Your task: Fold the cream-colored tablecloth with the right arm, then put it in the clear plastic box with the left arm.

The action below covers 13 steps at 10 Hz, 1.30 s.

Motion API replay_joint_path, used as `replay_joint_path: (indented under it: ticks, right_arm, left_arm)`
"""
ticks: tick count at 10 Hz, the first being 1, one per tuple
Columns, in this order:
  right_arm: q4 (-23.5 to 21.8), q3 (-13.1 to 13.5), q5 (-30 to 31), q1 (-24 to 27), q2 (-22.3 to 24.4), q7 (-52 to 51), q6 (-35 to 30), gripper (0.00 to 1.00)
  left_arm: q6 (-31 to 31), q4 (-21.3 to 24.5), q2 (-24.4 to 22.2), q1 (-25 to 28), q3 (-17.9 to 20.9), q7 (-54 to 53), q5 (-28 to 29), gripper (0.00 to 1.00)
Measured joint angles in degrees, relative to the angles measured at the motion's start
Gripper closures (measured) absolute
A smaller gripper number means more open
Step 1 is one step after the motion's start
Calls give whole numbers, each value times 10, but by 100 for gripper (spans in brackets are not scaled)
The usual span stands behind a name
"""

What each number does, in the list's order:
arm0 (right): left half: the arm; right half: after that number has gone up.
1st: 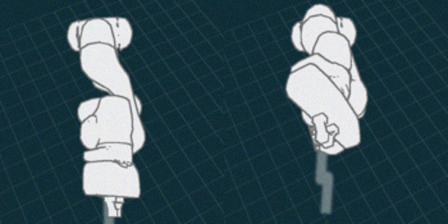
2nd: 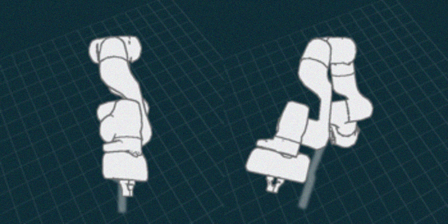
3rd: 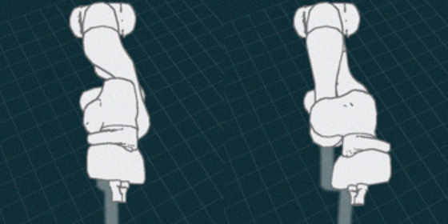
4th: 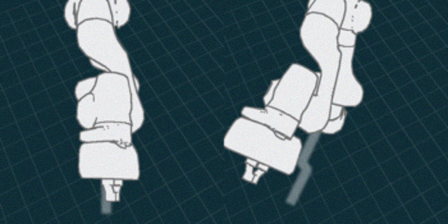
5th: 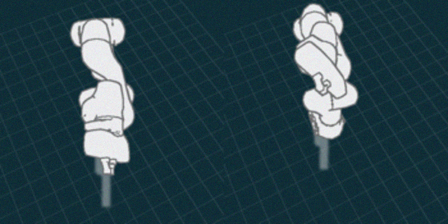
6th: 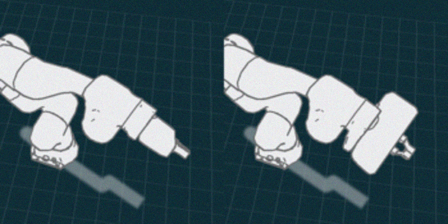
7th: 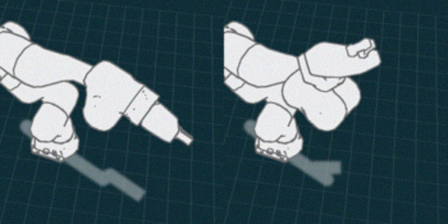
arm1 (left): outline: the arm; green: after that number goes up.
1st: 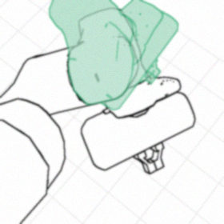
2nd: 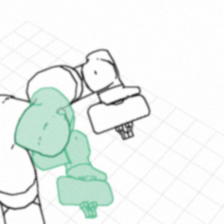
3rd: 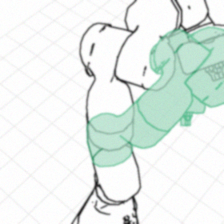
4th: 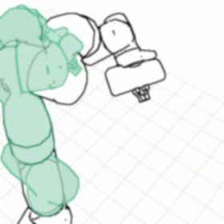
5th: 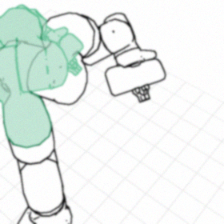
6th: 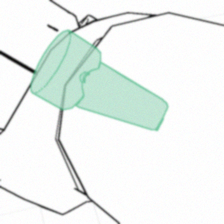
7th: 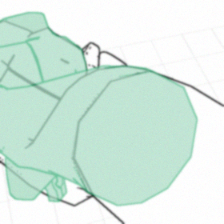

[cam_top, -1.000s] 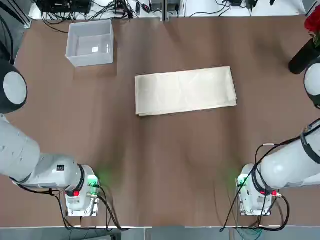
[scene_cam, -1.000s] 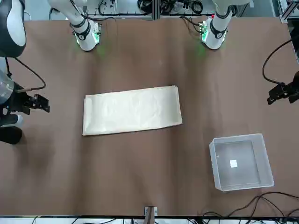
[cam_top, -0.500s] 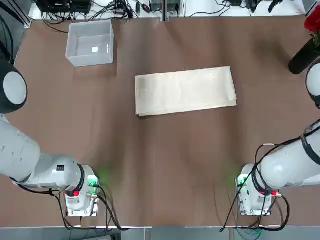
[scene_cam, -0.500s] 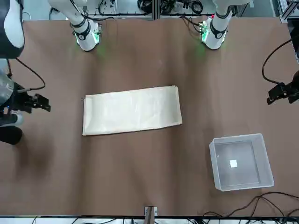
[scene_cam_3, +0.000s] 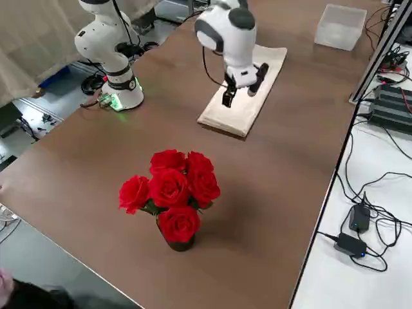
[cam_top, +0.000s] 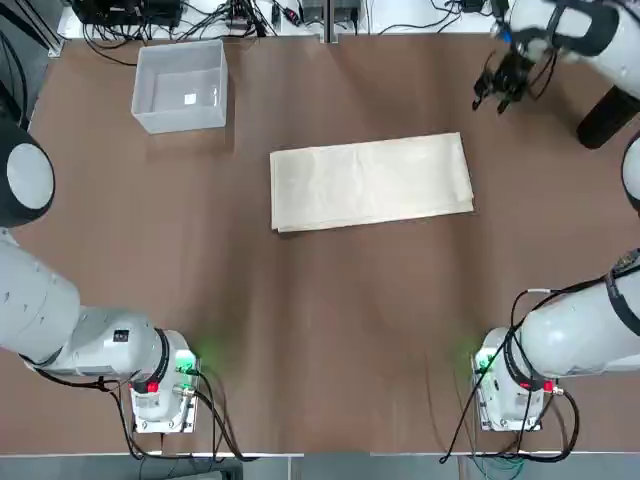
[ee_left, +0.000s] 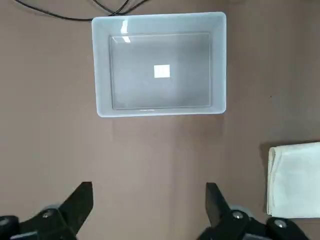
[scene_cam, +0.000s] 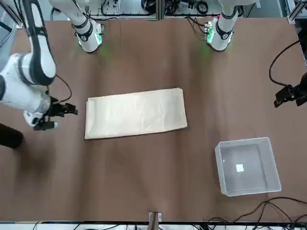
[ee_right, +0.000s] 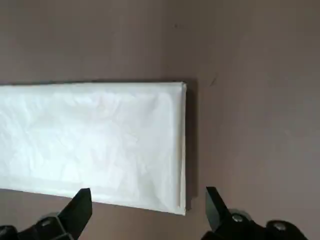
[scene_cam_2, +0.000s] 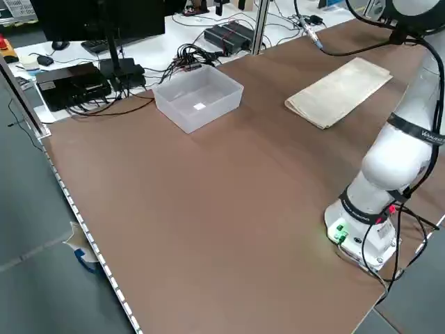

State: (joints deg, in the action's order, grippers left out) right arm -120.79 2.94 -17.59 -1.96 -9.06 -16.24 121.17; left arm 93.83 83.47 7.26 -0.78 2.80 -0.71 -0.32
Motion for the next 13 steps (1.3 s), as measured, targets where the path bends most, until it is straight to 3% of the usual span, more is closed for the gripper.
replay_joint_path:
  ticks: [2, 4, 9, 11, 13]
  right_arm:
    - [-68, 2, -53, 1, 0, -64, 45, 0]
    - [-92, 2, -71, 5, -9, -91, 58, 0]
    - [-96, 2, -189, 13, -112, -198, 156, 0]
    - [-92, 2, -196, 13, -122, -207, 160, 3]
    - [-91, 2, -197, 13, -124, -208, 160, 25]
  left_arm:
    - [0, 0, 0, 0, 0, 0, 0, 1]
    - [0, 0, 0, 0, 0, 0, 0, 1]
    - [0, 0, 0, 0, 0, 0, 0, 1]
    - [0, 0, 0, 0, 0, 0, 0, 1]
    - [0, 0, 0, 0, 0, 0, 0, 1]
